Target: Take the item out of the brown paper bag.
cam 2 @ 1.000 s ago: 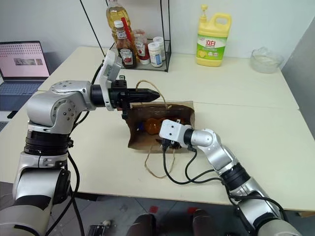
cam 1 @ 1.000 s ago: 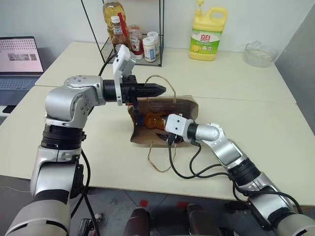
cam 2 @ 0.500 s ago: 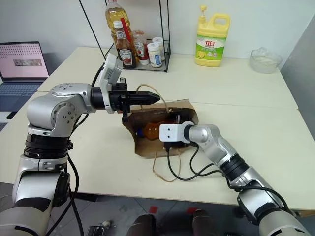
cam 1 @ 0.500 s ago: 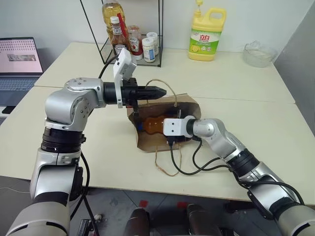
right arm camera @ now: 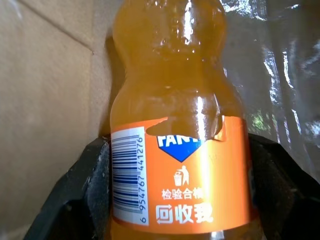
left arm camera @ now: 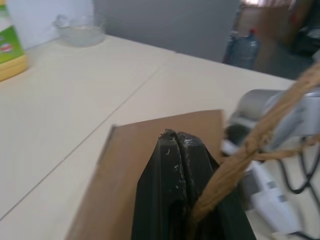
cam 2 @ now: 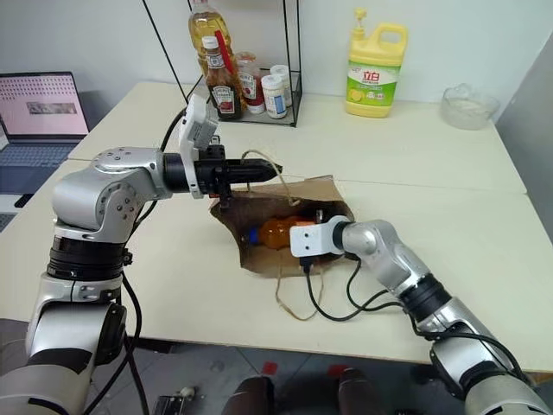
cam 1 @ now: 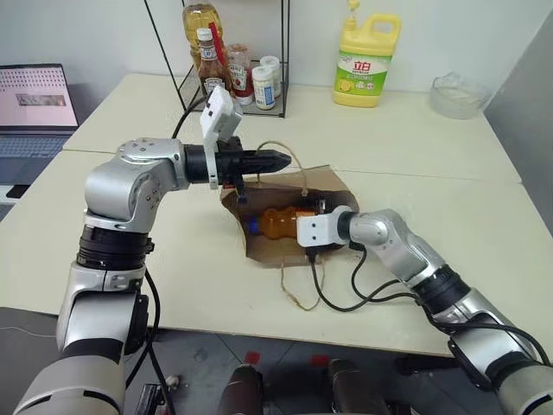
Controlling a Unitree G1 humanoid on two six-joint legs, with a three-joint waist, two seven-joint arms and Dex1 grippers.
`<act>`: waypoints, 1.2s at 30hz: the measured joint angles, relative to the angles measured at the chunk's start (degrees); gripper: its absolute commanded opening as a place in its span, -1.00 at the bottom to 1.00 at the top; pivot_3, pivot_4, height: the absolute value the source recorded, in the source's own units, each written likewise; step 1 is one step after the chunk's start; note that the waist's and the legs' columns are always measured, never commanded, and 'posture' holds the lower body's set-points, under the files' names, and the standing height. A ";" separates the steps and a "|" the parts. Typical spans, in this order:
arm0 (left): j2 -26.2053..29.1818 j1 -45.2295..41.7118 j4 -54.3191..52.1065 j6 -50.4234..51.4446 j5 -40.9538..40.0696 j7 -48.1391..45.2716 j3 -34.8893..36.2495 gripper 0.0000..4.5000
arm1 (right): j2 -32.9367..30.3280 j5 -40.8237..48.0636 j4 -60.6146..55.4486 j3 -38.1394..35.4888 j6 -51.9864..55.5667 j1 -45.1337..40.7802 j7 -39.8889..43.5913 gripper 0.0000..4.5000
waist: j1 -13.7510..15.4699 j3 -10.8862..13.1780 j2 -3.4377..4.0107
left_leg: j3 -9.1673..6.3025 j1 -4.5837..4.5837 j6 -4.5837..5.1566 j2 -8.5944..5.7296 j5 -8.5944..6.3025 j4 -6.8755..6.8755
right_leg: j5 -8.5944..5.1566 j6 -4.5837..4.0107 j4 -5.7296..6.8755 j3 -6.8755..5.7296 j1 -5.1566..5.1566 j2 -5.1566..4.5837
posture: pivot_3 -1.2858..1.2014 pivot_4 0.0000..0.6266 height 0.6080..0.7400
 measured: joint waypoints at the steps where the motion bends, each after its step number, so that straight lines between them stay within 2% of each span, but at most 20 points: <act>1: -0.43 -0.02 1.08 -0.71 0.68 0.85 -0.07 -1.00 | -0.20 0.96 -1.19 -0.61 0.09 0.65 0.44 0.44 | -0.03 0.00 0.00 | 0.01 0.00 0.00 0.00 0.00 0.00 | 0.00 0.00 0.01 0.00 -0.02 0.00 | 0.03 -0.52 1.00; 9: -2.34 -0.48 6.88 -5.08 4.85 4.68 -0.12 -1.00 | -1.22 9.60 -13.38 -9.42 1.89 5.73 1.57 0.44 | -0.11 0.01 0.00 | 0.01 -0.01 0.00 0.01 0.00 0.00 | 0.00 0.00 0.02 0.01 -0.03 0.01 | 0.03 -0.52 1.00; 14: -3.29 -2.03 9.09 -6.76 5.89 5.70 -0.04 -1.00 | -0.32 20.56 -20.09 -13.15 2.28 10.85 4.52 0.44 | -0.11 0.03 -0.01 | 0.04 -0.04 0.00 0.00 0.00 0.00 | 0.00 0.00 0.01 0.03 -0.03 0.00 | 0.03 -0.52 1.00; 19: -4.02 -2.20 10.87 -7.39 6.87 5.76 -0.11 -1.00 | -5.45 27.39 -27.53 -22.12 1.17 16.75 5.68 0.44 | 0.52 0.03 -0.02 | 0.01 -0.04 0.02 -0.01 -0.01 0.02 | 0.00 0.00 -0.02 0.02 0.01 0.00 | 0.03 -0.52 1.00; 23: -4.25 -2.17 10.80 -7.41 7.17 5.73 -0.11 -1.00 | -9.00 25.54 -27.96 -29.24 5.94 19.35 0.36 0.44 | 0.77 0.03 -0.02 | 0.11 -0.02 0.02 -0.01 -0.01 0.03 | 0.00 0.00 0.02 0.13 -0.03 0.01 | 0.03 -0.52 1.00; 27: -3.99 -1.89 10.71 -7.40 7.36 5.68 -0.07 -1.00 | -18.00 19.75 -20.11 -34.48 13.54 20.06 -2.63 0.44 | 0.98 0.03 -0.02 | 0.15 -0.02 0.03 -0.02 -0.01 0.01 | 0.00 0.00 -0.02 0.15 -0.03 0.00 | 0.03 -0.52 1.00; 32: -4.12 -1.94 10.88 -7.41 7.63 5.61 -0.07 -1.00 | -27.23 14.36 -10.13 -27.70 16.17 20.62 4.04 0.44 | 0.59 0.04 0.01 | 0.37 -0.01 0.04 -0.01 -0.02 -0.04 | 0.00 0.00 -0.01 0.36 -0.16 0.01 | 0.03 -0.52 1.00; 36: -4.58 -2.47 11.77 -7.45 7.76 5.61 -0.08 -1.00 | -28.32 12.72 -5.83 -23.01 14.83 17.15 8.43 0.44 | -0.19 0.07 0.04 | 0.56 0.04 0.04 -0.02 -0.01 0.03 | 0.01 0.03 0.01 0.56 -0.14 -0.03 | 0.03 -0.52 1.00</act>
